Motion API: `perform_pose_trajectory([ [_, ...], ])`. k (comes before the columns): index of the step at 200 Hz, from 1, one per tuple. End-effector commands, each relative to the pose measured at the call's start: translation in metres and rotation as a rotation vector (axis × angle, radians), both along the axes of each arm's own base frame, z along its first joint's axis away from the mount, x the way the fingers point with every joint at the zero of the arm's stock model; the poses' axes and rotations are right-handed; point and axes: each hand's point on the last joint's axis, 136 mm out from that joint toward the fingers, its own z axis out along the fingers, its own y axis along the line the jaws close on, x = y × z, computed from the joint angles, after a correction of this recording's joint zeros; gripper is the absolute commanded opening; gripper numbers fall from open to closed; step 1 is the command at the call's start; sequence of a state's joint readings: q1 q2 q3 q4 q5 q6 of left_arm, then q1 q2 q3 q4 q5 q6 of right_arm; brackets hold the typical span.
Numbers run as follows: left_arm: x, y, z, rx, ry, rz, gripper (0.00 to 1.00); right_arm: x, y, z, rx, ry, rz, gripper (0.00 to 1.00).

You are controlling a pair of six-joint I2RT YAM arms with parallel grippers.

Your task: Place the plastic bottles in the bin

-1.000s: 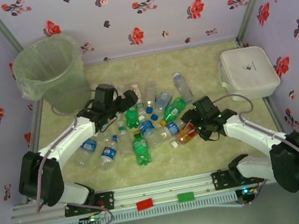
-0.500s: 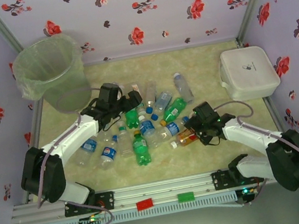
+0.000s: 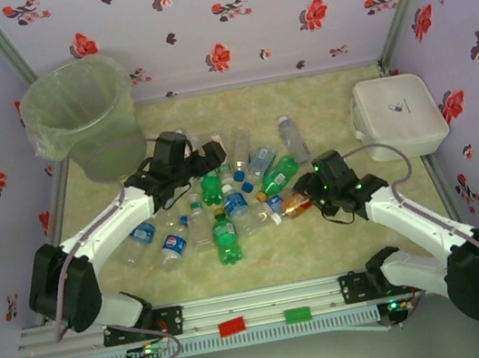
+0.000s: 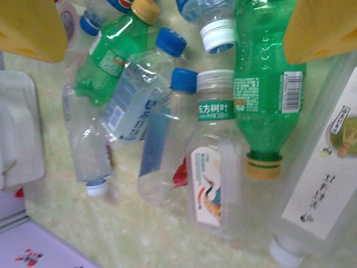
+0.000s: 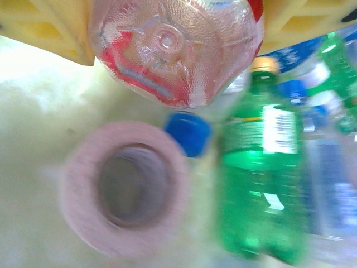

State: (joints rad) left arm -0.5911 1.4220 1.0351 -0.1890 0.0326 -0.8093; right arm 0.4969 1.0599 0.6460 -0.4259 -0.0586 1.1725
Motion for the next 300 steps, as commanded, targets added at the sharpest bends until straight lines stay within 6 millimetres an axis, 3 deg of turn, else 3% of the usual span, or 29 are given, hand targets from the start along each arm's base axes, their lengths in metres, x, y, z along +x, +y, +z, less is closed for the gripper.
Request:
perform_pose_trajectory([
  [1, 0.001, -0.004, 0.033, -0.021, -0.12, -0.047, 1.0, 0.029, 0.007, 0.048, -0.075, -0.167, 0.096, 0.46],
  [39, -0.017, -0.031, 0.074, -0.132, -0.249, -0.251, 1.0, 0.078, 0.047, 0.11, -0.039, -0.341, 0.222, 0.45],
  [62, -0.036, -0.048, 0.088, -0.182, -0.259, -0.398, 1.0, 0.1, 0.074, 0.135, -0.014, -0.399, 0.328, 0.45],
  [92, -0.059, -0.064, 0.1, -0.244, -0.25, -0.549, 1.0, 0.116, 0.113, 0.155, 0.09, -0.424, 0.457, 0.43],
  [125, -0.065, -0.072, 0.096, -0.201, -0.239, -0.608, 1.0, 0.123, 0.134, 0.165, 0.173, -0.443, 0.508, 0.42],
  [153, -0.059, -0.078, 0.087, -0.174, -0.219, -0.624, 1.0, 0.117, 0.143, 0.17, 0.221, -0.431, 0.555, 0.44],
  [199, -0.049, -0.091, 0.075, -0.135, -0.189, -0.656, 1.0, 0.108, 0.139, 0.178, 0.219, -0.44, 0.568, 0.44],
  [231, -0.047, -0.097, 0.071, -0.132, -0.179, -0.663, 0.94, 0.105, 0.14, 0.18, 0.239, -0.443, 0.567, 0.44],
  [284, -0.046, -0.097, 0.067, -0.129, -0.167, -0.659, 0.58, 0.106, 0.141, 0.175, 0.24, -0.428, 0.567, 0.47],
  [300, -0.046, -0.095, 0.068, -0.12, -0.173, -0.647, 0.51, 0.107, 0.141, 0.175, 0.237, -0.428, 0.564, 0.56],
])
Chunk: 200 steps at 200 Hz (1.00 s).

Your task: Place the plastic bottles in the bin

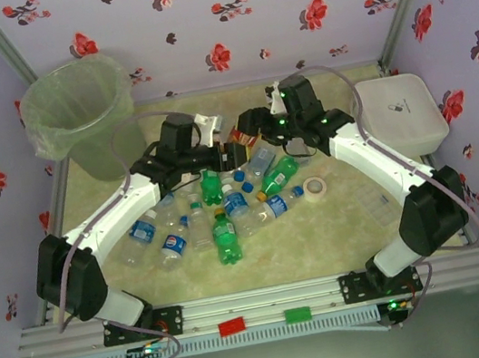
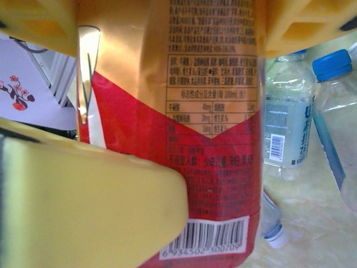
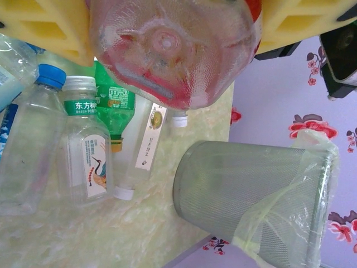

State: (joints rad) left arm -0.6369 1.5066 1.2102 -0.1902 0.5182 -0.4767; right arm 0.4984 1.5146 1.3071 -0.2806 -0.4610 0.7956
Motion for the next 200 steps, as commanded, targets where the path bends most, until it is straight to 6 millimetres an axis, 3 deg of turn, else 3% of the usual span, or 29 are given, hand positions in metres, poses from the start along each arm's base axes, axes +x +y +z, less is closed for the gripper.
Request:
perform_pose_trajectory([
  [1, -0.001, -0.004, 0.013, -0.015, -0.033, -0.019, 0.5, -0.003, 0.005, 0.017, 0.03, -0.035, 0.019, 0.57],
  [20, 0.002, 0.003, 0.015, 0.002, -0.05, 0.026, 0.44, 0.001, 0.0, 0.023, 0.032, -0.021, 0.003, 0.8],
  [39, 0.007, 0.014, 0.018, 0.026, -0.077, 0.088, 0.43, 0.005, -0.008, 0.042, 0.06, -0.023, 0.006, 0.99],
  [65, 0.015, 0.031, 0.033, 0.053, -0.123, 0.169, 0.43, 0.011, -0.031, 0.062, 0.043, -0.054, -0.041, 1.0],
  [88, 0.027, 0.051, 0.051, 0.07, -0.146, 0.251, 0.41, 0.015, -0.054, 0.061, -0.024, -0.075, -0.107, 1.0],
  [136, 0.074, 0.121, 0.109, 0.094, -0.172, 0.464, 0.37, 0.015, -0.087, 0.024, -0.197, -0.058, -0.215, 1.0],
  [170, 0.108, 0.183, 0.152, 0.102, -0.23, 0.617, 0.37, 0.012, -0.1, -0.011, -0.304, -0.015, -0.244, 1.0],
  [200, 0.136, 0.246, 0.171, 0.163, -0.249, 0.78, 0.37, 0.011, -0.113, -0.029, -0.385, -0.003, -0.276, 1.0],
])
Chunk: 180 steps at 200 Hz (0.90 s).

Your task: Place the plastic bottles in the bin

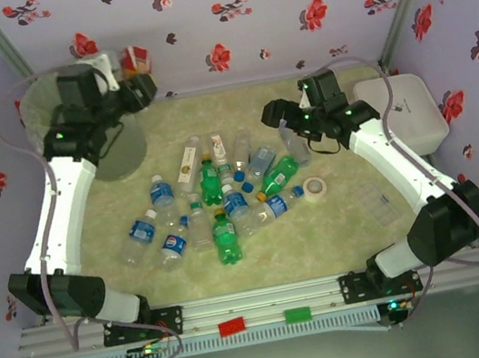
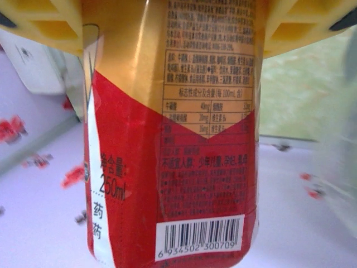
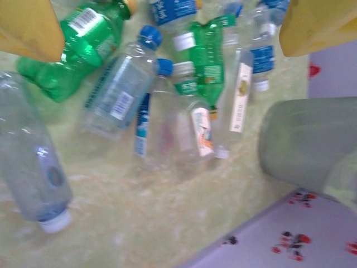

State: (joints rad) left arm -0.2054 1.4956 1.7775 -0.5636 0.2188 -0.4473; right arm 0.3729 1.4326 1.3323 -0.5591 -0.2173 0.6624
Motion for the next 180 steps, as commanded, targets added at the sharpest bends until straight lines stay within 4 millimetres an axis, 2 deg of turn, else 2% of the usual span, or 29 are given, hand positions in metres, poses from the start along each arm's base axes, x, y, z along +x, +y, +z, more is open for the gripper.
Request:
perform_pose_trajectory([
  [1, 0.014, 0.043, -0.002, 0.079, 0.043, 0.114, 0.37, -0.001, -0.016, -0.014, -0.109, -0.004, -0.034, 1.0],
  [21, 0.03, 0.084, -0.002, 0.119, 0.071, 0.225, 0.38, 0.002, -0.019, -0.017, -0.132, -0.008, -0.042, 1.0],
  [37, 0.043, 0.111, -0.012, 0.147, 0.117, 0.297, 0.38, 0.004, -0.018, -0.019, -0.139, -0.012, -0.043, 1.0],
  [74, 0.064, 0.153, -0.04, 0.241, 0.213, 0.395, 0.38, 0.007, -0.015, -0.022, -0.14, -0.016, -0.034, 1.0],
  [116, 0.075, 0.167, -0.09, 0.288, 0.362, 0.397, 0.4, 0.005, -0.006, -0.025, -0.12, -0.008, 0.005, 1.0],
  [143, 0.08, 0.168, -0.107, 0.29, 0.405, 0.396, 0.42, 0.002, 0.01, -0.026, -0.065, 0.005, 0.084, 1.0],
  [168, 0.082, 0.168, -0.108, 0.283, 0.403, 0.401, 0.55, 0.003, 0.011, -0.031, -0.072, 0.012, 0.087, 1.0],
  [180, 0.083, 0.168, -0.106, 0.281, 0.398, 0.402, 0.7, 0.002, 0.011, -0.032, -0.081, 0.008, 0.095, 1.0],
])
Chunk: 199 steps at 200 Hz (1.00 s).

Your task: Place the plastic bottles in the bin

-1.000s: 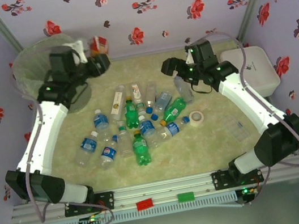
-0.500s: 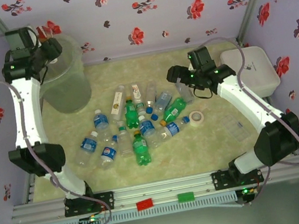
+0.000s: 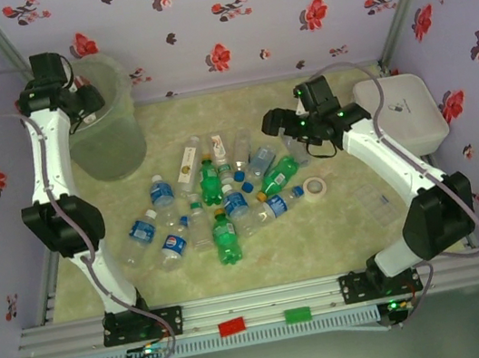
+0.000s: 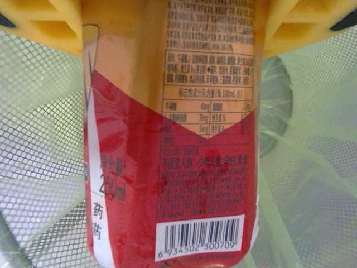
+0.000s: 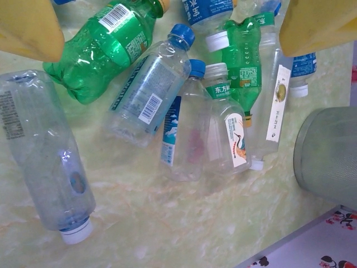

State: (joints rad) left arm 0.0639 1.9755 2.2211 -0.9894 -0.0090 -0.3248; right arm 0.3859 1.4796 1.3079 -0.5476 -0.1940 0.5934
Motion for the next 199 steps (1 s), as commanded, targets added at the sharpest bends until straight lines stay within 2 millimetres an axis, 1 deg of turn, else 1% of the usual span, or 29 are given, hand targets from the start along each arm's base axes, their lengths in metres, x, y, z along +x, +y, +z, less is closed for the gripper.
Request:
perform_pose_trajectory([
  [1, -0.002, 0.007, 0.017, 0.027, -0.031, 0.009, 0.71, -0.001, 0.008, -0.004, -0.004, -0.009, 0.053, 1.0],
  [8, -0.002, 0.007, 0.018, 0.027, -0.035, 0.009, 0.77, -0.002, 0.008, -0.004, -0.011, -0.014, 0.055, 1.0],
  [33, -0.006, 0.006, 0.033, 0.023, -0.065, 0.014, 0.88, -0.003, 0.008, -0.003, -0.033, -0.034, 0.063, 1.0],
  [60, -0.014, 0.001, 0.062, 0.006, -0.138, 0.004, 0.92, -0.002, 0.008, -0.005, -0.052, -0.038, 0.065, 1.0],
  [83, -0.027, -0.017, 0.088, -0.038, -0.209, -0.053, 0.92, -0.002, 0.013, -0.011, -0.057, -0.022, 0.091, 1.0],
  [95, -0.036, -0.031, 0.099, -0.056, -0.244, -0.09, 0.93, -0.003, 0.015, -0.017, -0.072, -0.005, 0.11, 1.0],
  [99, -0.041, -0.036, 0.098, -0.065, -0.241, -0.1, 0.93, -0.002, 0.015, -0.019, -0.081, 0.001, 0.115, 1.0],
  [103, -0.042, -0.04, 0.106, -0.071, -0.274, -0.113, 0.93, -0.003, 0.015, -0.021, -0.091, 0.009, 0.122, 0.99],
  [108, -0.046, -0.048, 0.109, -0.083, -0.289, -0.132, 0.93, -0.002, 0.014, -0.023, -0.105, 0.016, 0.127, 1.0],
  [125, -0.065, -0.074, 0.107, -0.13, -0.319, -0.18, 0.93, 0.0, 0.01, -0.033, -0.174, 0.05, 0.143, 1.0],
  [126, -0.066, -0.077, 0.11, -0.134, -0.327, -0.185, 0.93, 0.001, 0.009, -0.034, -0.177, 0.051, 0.143, 1.0],
  [132, -0.074, -0.086, 0.105, -0.157, -0.331, -0.197, 0.94, 0.001, 0.007, -0.036, -0.203, 0.063, 0.145, 1.0],
  [134, -0.076, -0.09, 0.107, -0.163, -0.343, -0.202, 0.94, 0.002, 0.007, -0.037, -0.209, 0.066, 0.147, 0.99],
  [137, -0.079, -0.094, 0.1, -0.176, -0.335, -0.205, 0.94, 0.002, 0.006, -0.038, -0.22, 0.071, 0.151, 0.99],
  [143, -0.087, -0.103, 0.096, -0.203, -0.348, -0.211, 0.94, 0.003, 0.005, -0.041, -0.241, 0.079, 0.161, 0.98],
  [144, -0.088, -0.105, 0.098, -0.209, -0.357, -0.211, 0.94, 0.003, 0.005, -0.042, -0.244, 0.083, 0.162, 0.98],
  [149, -0.094, -0.111, 0.091, -0.238, -0.361, -0.206, 0.94, 0.004, 0.005, -0.045, -0.259, 0.091, 0.173, 0.96],
  [154, -0.099, -0.118, 0.083, -0.278, -0.364, -0.203, 0.94, 0.005, 0.003, -0.048, -0.282, 0.1, 0.18, 0.96],
  [157, -0.102, -0.123, 0.084, -0.304, -0.382, -0.201, 0.94, 0.007, 0.001, -0.05, -0.298, 0.104, 0.181, 0.95],
  [162, -0.106, -0.13, 0.075, -0.353, -0.386, -0.188, 0.94, 0.008, 0.0, -0.053, -0.317, 0.109, 0.186, 0.94],
  [163, -0.107, -0.133, 0.077, -0.364, -0.396, -0.19, 0.94, 0.009, -0.001, -0.053, -0.321, 0.11, 0.186, 0.94],
  [165, -0.109, -0.136, 0.072, -0.378, -0.397, -0.19, 0.94, 0.009, -0.002, -0.054, -0.332, 0.112, 0.188, 0.93],
  [166, -0.109, -0.137, 0.074, -0.391, -0.405, -0.19, 0.94, 0.01, -0.002, -0.055, -0.338, 0.113, 0.19, 0.93],
  [174, -0.117, -0.153, 0.062, -0.459, -0.411, -0.206, 0.95, 0.013, -0.006, -0.06, -0.379, 0.123, 0.202, 0.92],
  [199, -0.133, -0.189, 0.045, -0.553, -0.398, -0.237, 0.97, 0.025, -0.018, -0.073, -0.473, 0.17, 0.248, 0.87],
])
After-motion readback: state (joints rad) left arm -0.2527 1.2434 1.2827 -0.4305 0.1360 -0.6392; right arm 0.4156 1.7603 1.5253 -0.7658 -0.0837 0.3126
